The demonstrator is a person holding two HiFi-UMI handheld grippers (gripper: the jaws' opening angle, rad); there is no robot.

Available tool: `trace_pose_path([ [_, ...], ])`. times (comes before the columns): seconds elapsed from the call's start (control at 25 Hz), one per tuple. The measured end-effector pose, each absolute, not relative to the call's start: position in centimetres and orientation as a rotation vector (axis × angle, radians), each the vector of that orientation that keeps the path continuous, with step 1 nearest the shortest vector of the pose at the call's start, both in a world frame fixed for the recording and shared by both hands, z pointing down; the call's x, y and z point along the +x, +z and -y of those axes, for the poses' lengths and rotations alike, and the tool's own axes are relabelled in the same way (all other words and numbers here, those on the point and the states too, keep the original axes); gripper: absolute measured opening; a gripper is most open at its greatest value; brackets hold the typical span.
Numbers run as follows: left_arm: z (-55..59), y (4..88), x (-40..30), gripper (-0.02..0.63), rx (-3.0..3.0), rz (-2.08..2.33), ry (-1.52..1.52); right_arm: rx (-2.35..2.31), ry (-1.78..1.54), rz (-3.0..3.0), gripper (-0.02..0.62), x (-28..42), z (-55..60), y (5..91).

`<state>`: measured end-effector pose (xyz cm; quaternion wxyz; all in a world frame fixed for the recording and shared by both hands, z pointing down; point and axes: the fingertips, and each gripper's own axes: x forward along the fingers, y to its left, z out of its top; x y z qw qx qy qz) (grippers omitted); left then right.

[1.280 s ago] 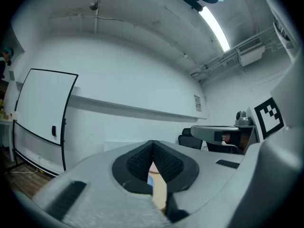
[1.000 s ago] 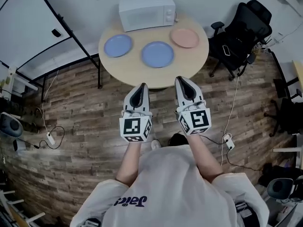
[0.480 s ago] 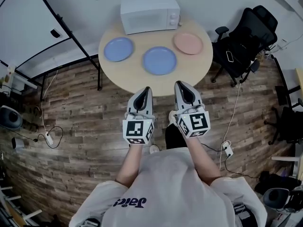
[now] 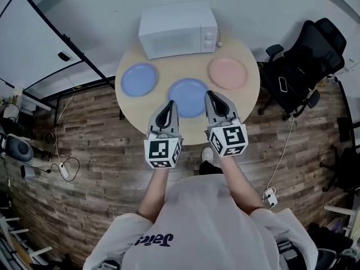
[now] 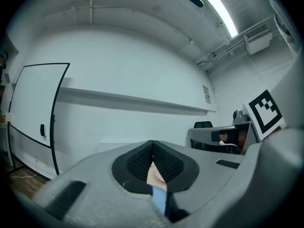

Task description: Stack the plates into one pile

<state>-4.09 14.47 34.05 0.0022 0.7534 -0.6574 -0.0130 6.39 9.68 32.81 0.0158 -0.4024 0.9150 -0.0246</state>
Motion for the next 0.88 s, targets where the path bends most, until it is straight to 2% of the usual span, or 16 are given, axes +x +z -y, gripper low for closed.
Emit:
trace_pose_path([
  [0.36,-5.6,38.5,-3.8,0.015,2.184,2.023,0.059,-1.151,-0.137,-3.04,0.02,6.3,-0.7,37.0],
  [0.48,-3.9,43.1,-4.2,0.015,2.066,1.918,0.195,-1.163,-0.217,-3.147,0.02,6.1,1.9,40.7],
  [0.88,-2.1,54.1,-10.4,0.015,1.831,1.849,0.321,-1.237,-0.601,-3.383,0.021,5.1,5.0,54.4],
])
